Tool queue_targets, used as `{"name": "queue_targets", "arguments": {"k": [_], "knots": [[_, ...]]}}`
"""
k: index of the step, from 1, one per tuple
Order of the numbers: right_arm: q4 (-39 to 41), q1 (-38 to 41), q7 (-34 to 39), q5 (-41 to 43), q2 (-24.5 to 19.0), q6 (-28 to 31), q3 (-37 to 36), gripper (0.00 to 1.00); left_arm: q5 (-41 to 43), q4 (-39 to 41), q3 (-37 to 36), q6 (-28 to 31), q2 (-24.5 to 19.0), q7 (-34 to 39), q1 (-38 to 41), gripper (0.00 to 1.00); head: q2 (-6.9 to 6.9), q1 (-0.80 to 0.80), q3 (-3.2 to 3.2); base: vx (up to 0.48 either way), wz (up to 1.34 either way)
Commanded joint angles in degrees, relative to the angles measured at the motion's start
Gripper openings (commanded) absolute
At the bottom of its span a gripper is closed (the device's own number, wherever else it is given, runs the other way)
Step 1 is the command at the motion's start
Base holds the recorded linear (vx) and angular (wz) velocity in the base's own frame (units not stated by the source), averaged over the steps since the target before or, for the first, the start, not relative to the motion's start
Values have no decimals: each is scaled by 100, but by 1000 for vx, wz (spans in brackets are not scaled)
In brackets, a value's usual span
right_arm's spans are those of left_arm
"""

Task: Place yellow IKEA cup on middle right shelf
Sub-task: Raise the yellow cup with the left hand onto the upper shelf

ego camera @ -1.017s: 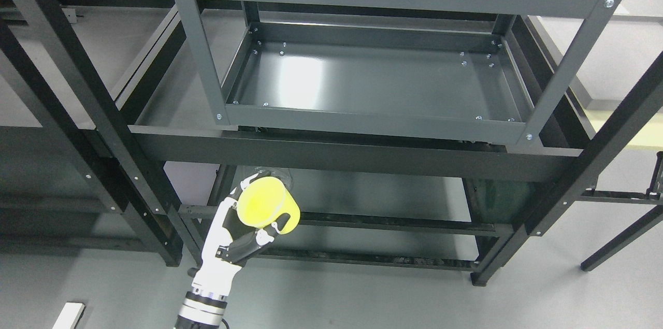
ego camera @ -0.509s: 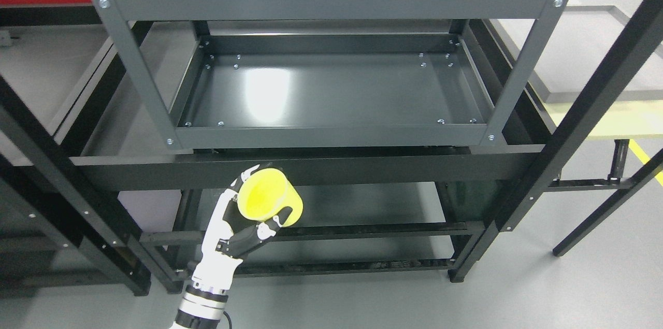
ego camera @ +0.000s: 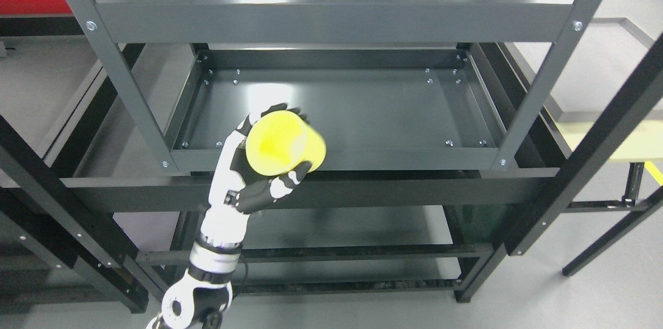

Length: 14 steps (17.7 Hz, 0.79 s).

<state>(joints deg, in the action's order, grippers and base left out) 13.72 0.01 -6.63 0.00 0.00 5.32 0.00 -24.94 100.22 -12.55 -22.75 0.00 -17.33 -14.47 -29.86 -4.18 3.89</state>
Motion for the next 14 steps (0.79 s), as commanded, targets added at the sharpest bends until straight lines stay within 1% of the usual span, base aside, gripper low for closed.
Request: {"name": "queue_targets", "arguments": {"k": [1, 2, 4, 6, 8, 9, 11, 12, 14], "knots": [[-1, 78, -5, 141, 100, 4, 97, 99, -11, 147, -1694, -88, -100, -43, -1074, 0, 0, 0, 0, 180, 127], [-1, 78, -5, 141, 100, 4, 97, 99, -11, 147, -2107, -254, -100, -43, -1293, 0, 0, 0, 0, 160, 137], [-1, 78, -5, 141, 100, 4, 97, 99, -29, 147, -2610, -361, -100, -43, -1680, 0, 0, 0, 0, 85, 138], [-1, 78, -5, 141, 100, 4, 105, 99, -203, 147, -2866, -396, -100, -25, -2154, 0, 0, 0, 0, 48, 50], [-1, 78, -5, 141, 100, 4, 97, 99, -563, 147, -2893, -362, -100, 19, -2699, 0, 0, 0, 0, 12, 22], [-1, 78, -5, 141, 100, 4, 97, 99, -695, 139, -2867, -344, -100, 54, -2893, 0, 0, 0, 0, 12, 0], [-1, 78, -5, 141, 100, 4, 97, 99, -872, 112, -2544, -283, -100, 534, -3236, 0, 0, 0, 0, 6, 0], [-1, 78, -5, 141, 100, 4, 97, 99, -873, 112, -2263, -126, -100, 851, -3368, 0, 0, 0, 0, 0, 0], [-1, 78, -5, 141, 100, 4, 105, 99, -873, 112, -1500, 558, -100, 1676, -3606, 0, 0, 0, 0, 0, 0]]}}
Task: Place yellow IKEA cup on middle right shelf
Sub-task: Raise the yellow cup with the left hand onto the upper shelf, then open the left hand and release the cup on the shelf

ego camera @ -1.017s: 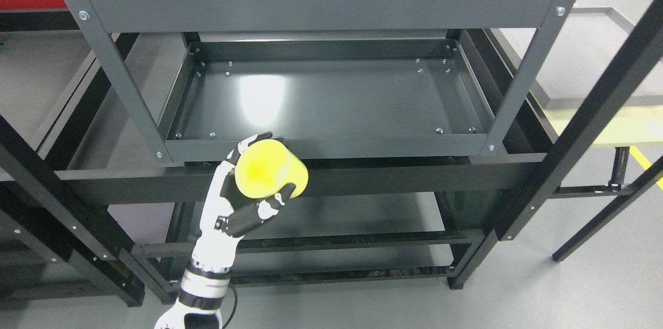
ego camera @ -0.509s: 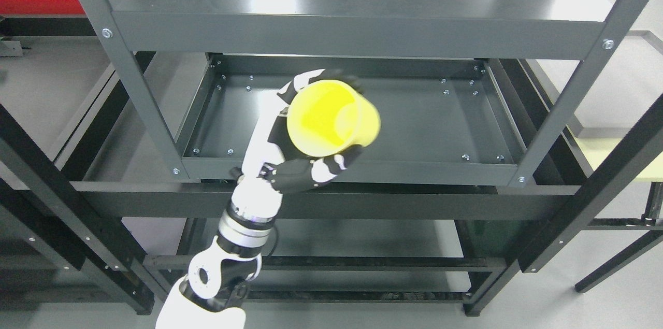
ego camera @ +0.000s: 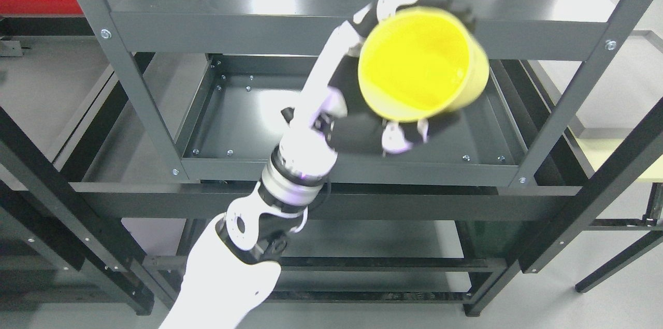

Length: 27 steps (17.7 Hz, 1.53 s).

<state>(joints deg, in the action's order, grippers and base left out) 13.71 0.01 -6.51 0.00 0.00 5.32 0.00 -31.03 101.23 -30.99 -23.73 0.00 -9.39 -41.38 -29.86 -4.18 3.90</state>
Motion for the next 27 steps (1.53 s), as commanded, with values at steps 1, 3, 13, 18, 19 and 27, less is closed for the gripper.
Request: {"name": "queue_targets", "arguments": {"k": [1, 3, 13, 18, 19, 27], "knots": [[0, 79, -17, 141, 100, 5, 97, 99, -263, -7, 592, 999, -100, 1243, -1037, 0, 0, 0, 0, 0, 0], [0, 79, -17, 141, 100, 5, 97, 100, -263, -164, 1128, 2069, -100, 2357, -1441, 0, 0, 0, 0, 0, 0], [0, 79, -17, 141, 100, 5, 97, 99, 71, -2106, 1403, 5150, -100, 4130, -2708, 7, 0, 0, 0, 8, 0], [0, 79, -17, 141, 100, 5, 97, 99, -43, -2344, 850, 5738, -100, 4086, -2788, 40, 0, 0, 0, 0, 0], [0, 79, -17, 141, 100, 5, 97, 99, -113, -2345, 788, 5853, -100, 4086, -2779, 49, 0, 0, 0, 0, 0], [0, 79, -17, 141, 100, 5, 97, 99, -483, -2257, 778, 6039, -100, 3726, -2735, 99, 0, 0, 0, 0, 0]]}}
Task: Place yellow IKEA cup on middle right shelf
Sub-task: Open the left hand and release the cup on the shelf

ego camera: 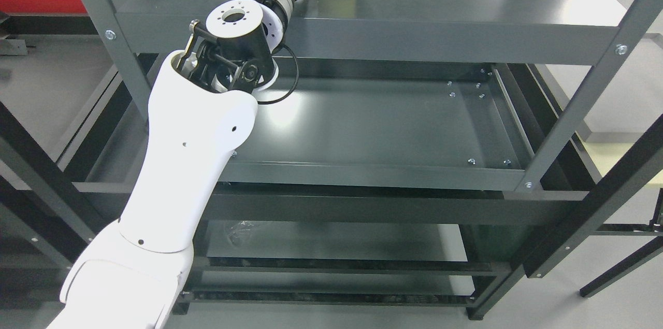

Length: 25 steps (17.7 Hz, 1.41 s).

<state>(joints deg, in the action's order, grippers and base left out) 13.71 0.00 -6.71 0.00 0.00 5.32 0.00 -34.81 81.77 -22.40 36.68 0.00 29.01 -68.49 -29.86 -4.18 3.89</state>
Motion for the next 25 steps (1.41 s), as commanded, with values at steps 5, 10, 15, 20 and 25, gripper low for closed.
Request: {"name": "queue_targets", "arguments": {"k": [5, 10, 15, 20, 25], "knots": [[0, 79, 4, 141, 100, 4, 97, 99, -96, 294, 359, -388, -100, -115, -24, 99, 0, 0, 0, 0, 0], [0, 79, 4, 141, 100, 4, 97, 99, 211, 761, 807, -669, -100, -141, -42, 99, 0, 0, 0, 0, 0], [0, 79, 4, 141, 100, 4, 97, 99, 142, 884, 842, -970, -100, -1277, -42, 99, 0, 0, 0, 0, 0], [0, 79, 4, 141, 100, 4, 97, 99, -298, 893, 1053, -226, -100, -4257, 55, 99, 0, 0, 0, 0, 0], [0, 79, 4, 141, 100, 4, 97, 99, -324, 1524, 932, 1174, -201, -8121, 808, 99, 0, 0, 0, 0, 0]]}}
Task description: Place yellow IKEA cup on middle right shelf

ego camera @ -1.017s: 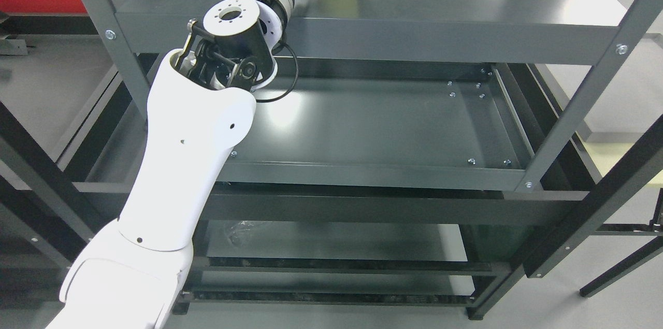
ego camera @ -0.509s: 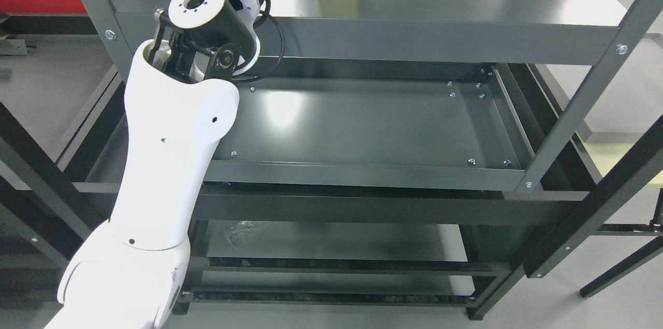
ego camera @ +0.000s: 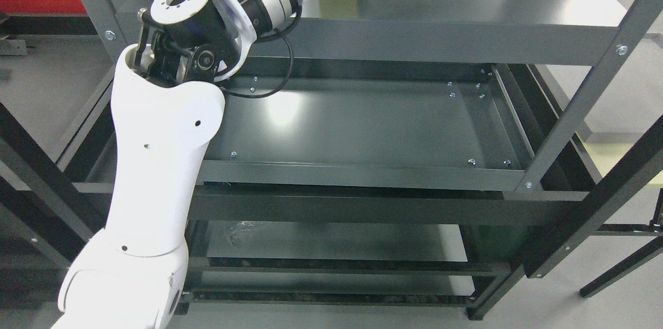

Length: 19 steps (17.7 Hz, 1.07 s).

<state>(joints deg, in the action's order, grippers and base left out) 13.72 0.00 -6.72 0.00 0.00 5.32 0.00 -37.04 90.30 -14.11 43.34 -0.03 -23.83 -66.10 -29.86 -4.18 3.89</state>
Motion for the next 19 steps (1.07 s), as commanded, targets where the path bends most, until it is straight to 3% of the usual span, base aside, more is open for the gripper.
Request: {"name": "queue_targets", "arguments": {"k": [1, 4, 8, 11, 12, 15, 17, 19], "knots": [[0, 79, 4, 141, 100, 4, 97, 99, -102, 778, -20, 509, -278, -3291, 807, 99, 0, 0, 0, 0, 0], [0, 79, 4, 141, 100, 4, 97, 99, -84, 823, -617, 492, -577, -3550, 1483, 99, 0, 0, 0, 0, 0], [0, 79, 4, 141, 100, 4, 97, 99, 117, 648, -822, 378, -499, -3227, 2495, 99, 0, 0, 0, 0, 0], [0, 79, 4, 141, 100, 4, 97, 99, 1038, -159, -297, -848, -97, -2374, 3118, 99, 0, 0, 0, 0, 0], [0, 79, 4, 141, 100, 4, 97, 99, 1641, -579, 123, -1871, -97, -2277, 3408, 99, 0, 0, 0, 0, 0], [0, 79, 4, 141, 100, 4, 97, 99, 2025, -1346, 662, -3565, -97, -2110, 3577, 99, 0, 0, 0, 0, 0], [0, 79, 4, 141, 100, 4, 97, 99, 2156, -1392, 1136, -3648, -97, -1305, 3578, 99, 0, 0, 0, 0, 0], [0, 79, 4, 141, 100, 4, 97, 99, 2385, -1375, 1506, -3709, -97, 290, 3586, 99, 0, 0, 0, 0, 0]]}}
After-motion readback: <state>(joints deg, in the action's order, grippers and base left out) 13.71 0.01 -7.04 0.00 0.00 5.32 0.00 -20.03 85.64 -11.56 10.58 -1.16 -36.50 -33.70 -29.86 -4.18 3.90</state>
